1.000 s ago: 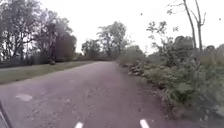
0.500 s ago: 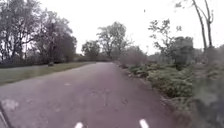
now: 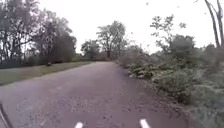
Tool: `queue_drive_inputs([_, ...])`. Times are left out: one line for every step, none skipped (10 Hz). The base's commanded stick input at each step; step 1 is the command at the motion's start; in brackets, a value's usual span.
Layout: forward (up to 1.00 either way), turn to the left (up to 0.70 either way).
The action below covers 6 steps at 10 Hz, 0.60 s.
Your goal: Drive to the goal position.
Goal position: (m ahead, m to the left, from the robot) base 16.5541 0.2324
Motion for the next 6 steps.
queue_drive_inputs([0.70, 0.00])
queue_drive_inputs([0.70, 0.00])
queue_drive_inputs([0.70, 0.00])
queue_drive_inputs([0.70, 0.00])
queue_drive_inputs([0.70, 0.00])
queue_drive_inputs([0.70, 0.00])
